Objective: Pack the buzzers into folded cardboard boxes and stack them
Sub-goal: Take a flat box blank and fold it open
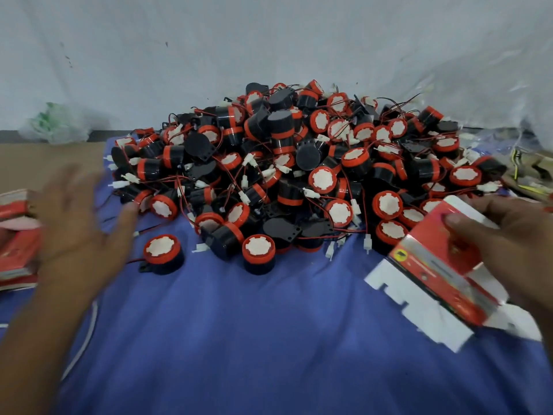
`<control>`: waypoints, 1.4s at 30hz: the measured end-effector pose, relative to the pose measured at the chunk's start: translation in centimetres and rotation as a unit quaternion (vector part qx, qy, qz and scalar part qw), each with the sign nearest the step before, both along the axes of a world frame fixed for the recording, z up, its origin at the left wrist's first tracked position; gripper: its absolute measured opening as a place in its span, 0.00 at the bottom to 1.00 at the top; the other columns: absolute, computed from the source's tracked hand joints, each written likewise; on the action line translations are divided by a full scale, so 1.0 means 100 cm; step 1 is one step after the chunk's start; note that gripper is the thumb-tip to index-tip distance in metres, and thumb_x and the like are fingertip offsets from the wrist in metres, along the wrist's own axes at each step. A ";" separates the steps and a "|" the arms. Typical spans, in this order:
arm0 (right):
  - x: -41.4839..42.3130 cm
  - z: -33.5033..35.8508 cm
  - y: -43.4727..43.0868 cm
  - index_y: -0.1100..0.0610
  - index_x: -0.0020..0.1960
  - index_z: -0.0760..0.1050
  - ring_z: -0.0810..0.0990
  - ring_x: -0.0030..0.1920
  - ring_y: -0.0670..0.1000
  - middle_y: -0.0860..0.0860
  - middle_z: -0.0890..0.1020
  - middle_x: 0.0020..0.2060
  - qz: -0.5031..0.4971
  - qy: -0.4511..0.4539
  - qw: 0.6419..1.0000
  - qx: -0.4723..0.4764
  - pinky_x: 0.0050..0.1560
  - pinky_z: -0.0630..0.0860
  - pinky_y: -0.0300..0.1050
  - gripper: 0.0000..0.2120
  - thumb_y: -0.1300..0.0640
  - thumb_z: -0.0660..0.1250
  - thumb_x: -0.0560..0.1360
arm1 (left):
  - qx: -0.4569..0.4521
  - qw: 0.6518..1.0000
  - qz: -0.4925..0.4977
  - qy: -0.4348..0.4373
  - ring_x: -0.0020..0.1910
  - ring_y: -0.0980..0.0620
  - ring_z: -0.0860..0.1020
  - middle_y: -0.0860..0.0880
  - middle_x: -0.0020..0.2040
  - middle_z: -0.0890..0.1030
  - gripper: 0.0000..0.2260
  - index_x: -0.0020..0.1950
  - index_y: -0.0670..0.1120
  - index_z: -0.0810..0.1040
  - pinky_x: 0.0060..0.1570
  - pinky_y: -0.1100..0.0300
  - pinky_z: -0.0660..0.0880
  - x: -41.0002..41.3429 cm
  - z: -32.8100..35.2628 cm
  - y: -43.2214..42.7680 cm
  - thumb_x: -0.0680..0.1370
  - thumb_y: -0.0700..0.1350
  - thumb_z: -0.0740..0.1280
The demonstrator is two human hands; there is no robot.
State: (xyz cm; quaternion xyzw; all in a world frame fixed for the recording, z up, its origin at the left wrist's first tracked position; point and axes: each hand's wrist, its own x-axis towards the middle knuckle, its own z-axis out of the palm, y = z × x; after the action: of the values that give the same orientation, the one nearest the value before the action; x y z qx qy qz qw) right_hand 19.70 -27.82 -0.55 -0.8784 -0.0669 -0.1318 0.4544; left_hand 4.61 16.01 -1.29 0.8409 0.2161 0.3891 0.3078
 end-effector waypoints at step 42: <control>-0.109 -0.046 0.167 0.39 0.77 0.50 0.42 0.79 0.38 0.35 0.46 0.78 0.408 -0.051 0.911 -0.012 0.77 0.53 0.40 0.39 0.40 0.69 0.74 | -0.225 0.897 -0.381 -0.010 0.63 0.63 0.77 0.59 0.68 0.76 0.27 0.73 0.54 0.72 0.53 0.70 0.75 -0.009 -0.047 -0.120 0.75 0.40 0.67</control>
State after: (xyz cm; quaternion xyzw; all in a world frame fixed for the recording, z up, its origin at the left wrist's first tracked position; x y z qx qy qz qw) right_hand 8.79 -11.15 -5.16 -0.7720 -0.4442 0.0210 0.4542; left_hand 3.75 4.04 -6.02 0.7634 -0.0419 0.1911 0.6156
